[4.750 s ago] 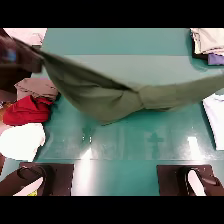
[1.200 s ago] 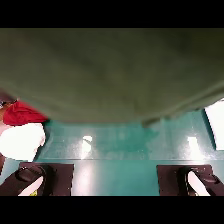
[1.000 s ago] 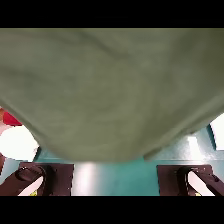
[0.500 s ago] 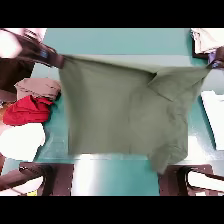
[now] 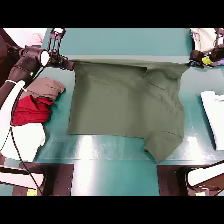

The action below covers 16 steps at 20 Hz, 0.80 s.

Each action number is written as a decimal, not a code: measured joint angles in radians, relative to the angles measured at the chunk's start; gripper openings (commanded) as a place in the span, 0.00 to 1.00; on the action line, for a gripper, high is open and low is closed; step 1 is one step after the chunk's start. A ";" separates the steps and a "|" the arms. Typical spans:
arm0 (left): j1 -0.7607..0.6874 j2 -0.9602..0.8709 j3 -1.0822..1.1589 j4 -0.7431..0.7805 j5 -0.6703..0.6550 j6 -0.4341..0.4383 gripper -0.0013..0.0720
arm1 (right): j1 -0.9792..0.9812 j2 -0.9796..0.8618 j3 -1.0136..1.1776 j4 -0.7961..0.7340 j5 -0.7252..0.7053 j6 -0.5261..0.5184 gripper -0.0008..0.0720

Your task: Fold the shirts.

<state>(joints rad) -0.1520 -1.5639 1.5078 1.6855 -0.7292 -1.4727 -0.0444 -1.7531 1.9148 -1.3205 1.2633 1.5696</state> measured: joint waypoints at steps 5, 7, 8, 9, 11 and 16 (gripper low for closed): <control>0.016 -0.011 -0.006 -0.024 -0.055 0.046 0.05 | 0.035 0.017 -0.095 -0.029 -0.016 -0.017 0.03; 0.018 -0.012 -0.022 -0.027 -0.110 0.060 0.05 | 0.056 0.061 -0.195 -0.057 -0.020 -0.019 0.03; 0.019 -0.012 -0.036 -0.030 -0.135 0.066 0.05 | 0.064 0.089 -0.252 -0.068 -0.030 -0.019 0.03; 0.019 -0.012 -0.052 -0.031 -0.154 0.072 0.05 | 0.072 0.115 -0.307 -0.071 -0.046 -0.019 0.03; 0.019 -0.012 -0.086 -0.034 -0.182 0.076 0.05 | 0.084 0.151 -0.399 -0.072 -0.067 -0.019 0.04; 0.022 -0.013 -0.126 -0.040 -0.235 0.073 0.76 | 0.103 0.193 -0.562 -0.047 -0.124 -0.016 0.12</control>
<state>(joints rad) -0.1303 -1.5768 1.3815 1.6451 -0.9638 -1.3994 0.0582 -1.5597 1.3525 -1.3678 1.1397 1.5532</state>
